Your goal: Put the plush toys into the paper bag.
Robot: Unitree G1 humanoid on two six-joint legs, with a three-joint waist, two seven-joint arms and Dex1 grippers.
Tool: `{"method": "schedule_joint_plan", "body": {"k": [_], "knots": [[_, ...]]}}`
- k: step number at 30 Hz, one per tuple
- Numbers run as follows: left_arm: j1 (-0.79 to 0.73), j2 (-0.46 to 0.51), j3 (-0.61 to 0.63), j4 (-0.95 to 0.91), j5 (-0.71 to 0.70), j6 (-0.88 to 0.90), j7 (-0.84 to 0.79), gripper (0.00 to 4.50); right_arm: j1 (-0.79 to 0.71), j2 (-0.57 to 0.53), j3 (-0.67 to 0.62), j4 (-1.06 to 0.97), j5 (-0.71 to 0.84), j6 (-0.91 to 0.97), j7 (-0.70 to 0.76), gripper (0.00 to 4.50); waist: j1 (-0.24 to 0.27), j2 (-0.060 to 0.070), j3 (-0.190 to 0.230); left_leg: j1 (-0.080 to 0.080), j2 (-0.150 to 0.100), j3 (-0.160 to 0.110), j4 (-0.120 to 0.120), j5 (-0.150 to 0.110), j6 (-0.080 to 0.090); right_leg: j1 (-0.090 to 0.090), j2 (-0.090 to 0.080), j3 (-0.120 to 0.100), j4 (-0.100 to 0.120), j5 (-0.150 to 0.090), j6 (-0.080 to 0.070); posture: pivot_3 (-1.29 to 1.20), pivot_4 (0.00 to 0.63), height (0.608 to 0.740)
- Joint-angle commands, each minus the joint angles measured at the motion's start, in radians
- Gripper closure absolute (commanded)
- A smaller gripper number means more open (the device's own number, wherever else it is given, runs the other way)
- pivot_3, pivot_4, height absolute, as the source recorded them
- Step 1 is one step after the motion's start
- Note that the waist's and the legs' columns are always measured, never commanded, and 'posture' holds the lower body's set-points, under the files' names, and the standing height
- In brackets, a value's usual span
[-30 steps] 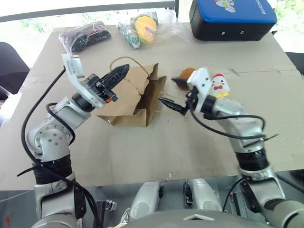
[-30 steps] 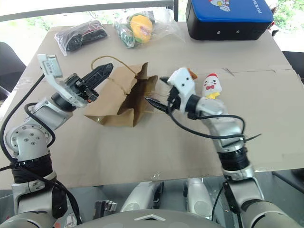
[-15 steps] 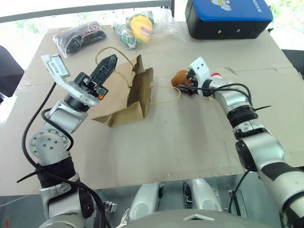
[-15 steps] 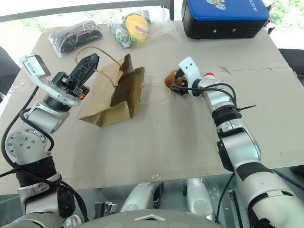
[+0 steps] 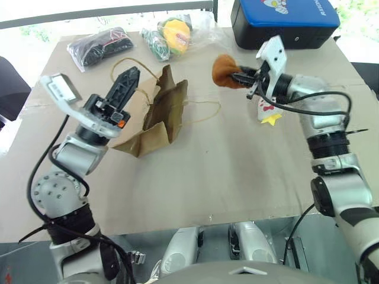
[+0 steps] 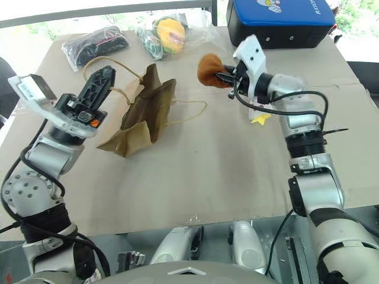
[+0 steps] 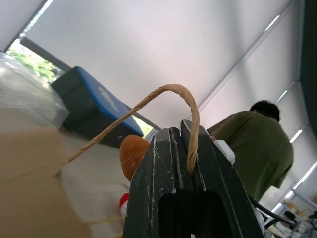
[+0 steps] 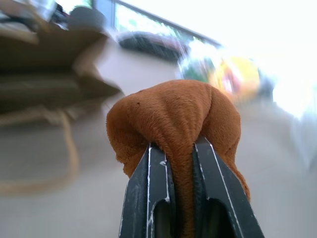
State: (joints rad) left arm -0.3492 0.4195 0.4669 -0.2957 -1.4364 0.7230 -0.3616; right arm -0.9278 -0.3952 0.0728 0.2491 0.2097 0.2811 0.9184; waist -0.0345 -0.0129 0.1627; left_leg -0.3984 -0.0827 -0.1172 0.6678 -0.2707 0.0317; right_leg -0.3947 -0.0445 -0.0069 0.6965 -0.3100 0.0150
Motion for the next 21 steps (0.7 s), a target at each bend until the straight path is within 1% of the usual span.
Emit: {"method": "schedule_joint_plan", "body": {"k": [1, 5, 10, 13, 16, 18, 21], "knots": [[-0.056, -0.014, -0.033, -0.027, -0.033, -0.016, -0.005, 4.50, 0.000, -0.041, -0.007, -0.170, 0.041, 0.092, 0.017, 4.44, 0.001, 0.000, 0.000, 0.000, 0.000, 0.000, 0.000, 0.000, 0.000, 0.000, 0.000, 0.000, 0.000, 0.000, 0.000, 0.00, 0.150, 0.740], [-0.099, -0.015, -0.053, 0.008, -0.036, -0.012, -0.023, 4.50, -0.005, -0.070, 0.034, -0.270, 0.050, 0.168, 0.045, 4.44, 0.000, 0.000, 0.000, 0.000, 0.000, 0.000, 0.001, 0.000, 0.000, 0.000, 0.000, 0.000, 0.000, 0.000, 0.000, 0.00, 0.150, 0.740], [-0.102, -0.018, -0.075, 0.019, -0.026, -0.004, -0.045, 4.50, 0.008, -0.073, 0.188, -0.304, 0.005, 0.182, 0.122, 4.44, -0.004, 0.000, 0.000, 0.000, 0.000, 0.000, 0.000, 0.000, 0.000, 0.000, 0.000, 0.000, 0.000, 0.000, 0.000, 0.00, 0.150, 0.740], [-0.070, -0.027, -0.097, 0.011, 0.000, -0.010, -0.065, 4.50, -0.015, -0.069, 0.263, -0.272, -0.013, 0.171, 0.190, 4.44, -0.003, 0.000, 0.000, 0.000, 0.000, 0.000, 0.000, 0.000, 0.000, 0.000, 0.000, 0.000, 0.000, 0.000, 0.000, 0.00, 0.150, 0.740], [-0.015, -0.039, -0.101, -0.008, 0.022, -0.023, -0.076, 4.50, -0.048, -0.067, 0.332, -0.197, -0.073, 0.090, 0.238, 4.44, -0.002, 0.000, 0.000, 0.000, 0.000, 0.000, 0.000, 0.000, 0.000, 0.000, 0.000, 0.000, -0.001, 0.000, 0.000, 0.00, 0.150, 0.740], [0.016, -0.049, -0.096, -0.034, 0.018, -0.033, -0.066, 4.50, -0.068, -0.050, 0.370, -0.161, -0.095, 0.031, 0.280, 4.44, -0.001, 0.000, 0.000, 0.000, 0.000, 0.000, 0.001, 0.000, 0.000, 0.000, 0.000, 0.000, 0.000, 0.000, 0.000, 0.00, 0.150, 0.740], [0.051, -0.060, -0.099, -0.064, 0.025, -0.048, -0.059, 4.50, -0.096, 0.010, 0.393, -0.112, -0.101, 0.006, 0.303, 4.44, -0.004, 0.000, 0.000, 0.000, 0.000, 0.000, 0.001, 0.000, 0.000, 0.000, 0.000, 0.000, 0.000, 0.000, 0.000, 0.00, 0.150, 0.740]]}}
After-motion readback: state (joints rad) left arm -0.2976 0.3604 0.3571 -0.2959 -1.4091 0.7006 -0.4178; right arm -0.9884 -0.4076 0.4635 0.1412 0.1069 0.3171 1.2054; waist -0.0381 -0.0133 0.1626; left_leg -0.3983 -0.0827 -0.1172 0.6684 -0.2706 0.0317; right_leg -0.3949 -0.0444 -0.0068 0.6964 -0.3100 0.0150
